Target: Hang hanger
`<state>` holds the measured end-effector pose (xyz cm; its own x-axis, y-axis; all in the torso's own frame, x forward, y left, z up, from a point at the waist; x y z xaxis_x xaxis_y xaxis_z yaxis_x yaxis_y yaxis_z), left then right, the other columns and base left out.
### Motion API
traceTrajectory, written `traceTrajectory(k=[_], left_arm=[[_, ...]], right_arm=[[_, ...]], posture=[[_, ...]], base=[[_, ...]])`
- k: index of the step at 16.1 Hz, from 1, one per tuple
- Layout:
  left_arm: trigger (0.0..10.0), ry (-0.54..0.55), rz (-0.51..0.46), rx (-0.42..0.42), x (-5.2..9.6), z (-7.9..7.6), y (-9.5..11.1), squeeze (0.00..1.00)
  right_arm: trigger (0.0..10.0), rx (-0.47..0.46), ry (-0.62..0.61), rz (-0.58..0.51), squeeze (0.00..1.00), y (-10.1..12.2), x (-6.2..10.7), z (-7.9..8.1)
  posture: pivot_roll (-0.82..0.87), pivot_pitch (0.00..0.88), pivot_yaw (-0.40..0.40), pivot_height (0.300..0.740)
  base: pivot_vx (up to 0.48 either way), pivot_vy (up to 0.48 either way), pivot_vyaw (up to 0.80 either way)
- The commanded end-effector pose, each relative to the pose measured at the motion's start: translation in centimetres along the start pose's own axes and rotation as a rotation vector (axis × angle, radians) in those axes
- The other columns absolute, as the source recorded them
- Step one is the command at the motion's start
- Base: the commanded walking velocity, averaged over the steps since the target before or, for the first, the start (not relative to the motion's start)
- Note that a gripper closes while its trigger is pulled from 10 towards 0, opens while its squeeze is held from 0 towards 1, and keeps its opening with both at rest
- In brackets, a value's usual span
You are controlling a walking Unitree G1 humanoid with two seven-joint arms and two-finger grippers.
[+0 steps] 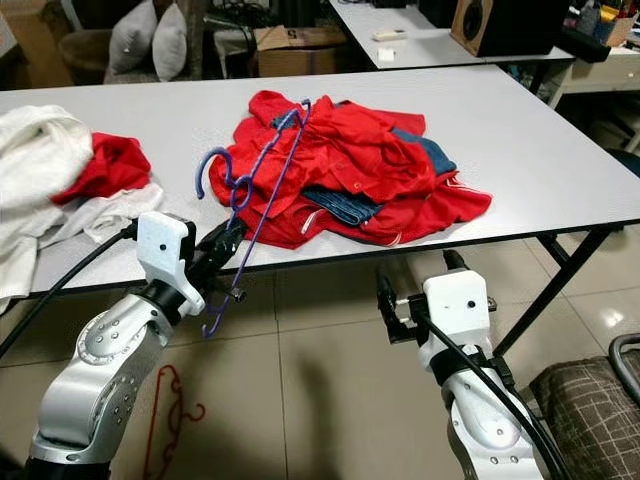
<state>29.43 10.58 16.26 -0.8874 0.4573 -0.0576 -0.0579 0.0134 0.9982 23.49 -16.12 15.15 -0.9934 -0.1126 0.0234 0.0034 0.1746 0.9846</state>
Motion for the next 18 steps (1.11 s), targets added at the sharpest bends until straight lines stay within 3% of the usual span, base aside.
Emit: traceTrajectory(k=[1, 3, 13, 14, 15, 17, 18], left_arm=[[10.0, 0.0, 0.001, -0.008, 0.0, 0.2, 0.1, 0.0], [10.0, 0.003, 0.002, -0.008, -0.1, 0.2, 0.0, 0.0], [10.0, 0.026, 0.002, -0.018, 0.2, 0.5, 0.1, 0.0], [10.0, 0.028, 0.005, -0.021, 0.4, 0.6, 0.0, 0.0], [10.0, 0.03, 0.007, -0.022, 0.4, 0.7, 0.0, 0.0], [10.0, 0.035, 0.008, -0.023, 0.5, 0.8, 0.0, 0.0], [10.0, 0.035, 0.007, -0.02, 0.7, 0.8, 0.0, 0.0]], right_arm=[[10.0, -0.015, -0.001, -0.015, 0.0, 0.5, 0.0, -0.2], [10.0, -0.013, 0.003, -0.015, 0.0, 0.5, 0.0, -0.1], [10.0, 0.024, 0.094, -0.012, 0.0, 0.4, -0.2, 0.8], [10.0, 0.091, 0.146, -0.016, 0.0, 0.5, -0.2, 1.4], [10.0, 0.094, 0.158, -0.015, 0.0, 0.5, -0.2, 1.5], [10.0, 0.095, 0.19, -0.024, 0.0, 0.6, -0.1, 2.0], [10.0, 0.031, 0.199, -0.025, 0.0, 0.6, 0.0, 2.2]], posture=[[-0.08, 0.04, 0.044, 0.74], [-0.08, 0.042, 0.041, 0.74], [-0.07, 0.046, 0.027, 0.74], [-0.07, 0.048, 0.026, 0.74], [-0.07, 0.049, 0.025, 0.74], [-0.06, 0.051, 0.022, 0.74], [-0.06, 0.052, 0.021, 0.74]], base=[[0.349, 0.0, -0.8], [0.354, 0.0, -0.65], [0.353, 0.0, 0.0], [0.349, 0.0, 0.0], [0.345, 0.0, 0.4], [0.341, 0.0, 0.8], [0.315, 0.0, 0.0]])
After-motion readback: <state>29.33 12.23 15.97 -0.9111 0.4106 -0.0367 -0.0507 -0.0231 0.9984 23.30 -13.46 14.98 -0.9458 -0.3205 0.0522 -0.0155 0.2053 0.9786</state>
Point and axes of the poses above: a point about 5 cm out from each wrist's last joint towards the gripper, its own x axis pointing back from the gripper into the wrist, its own y axis along the axis of the wrist's last joint, z = x × y, the point moved 3 cm from there along -x, pointing out of the wrist towards the gripper, and after that the axes turned 1 degree about -x, right-handed, at the moved point
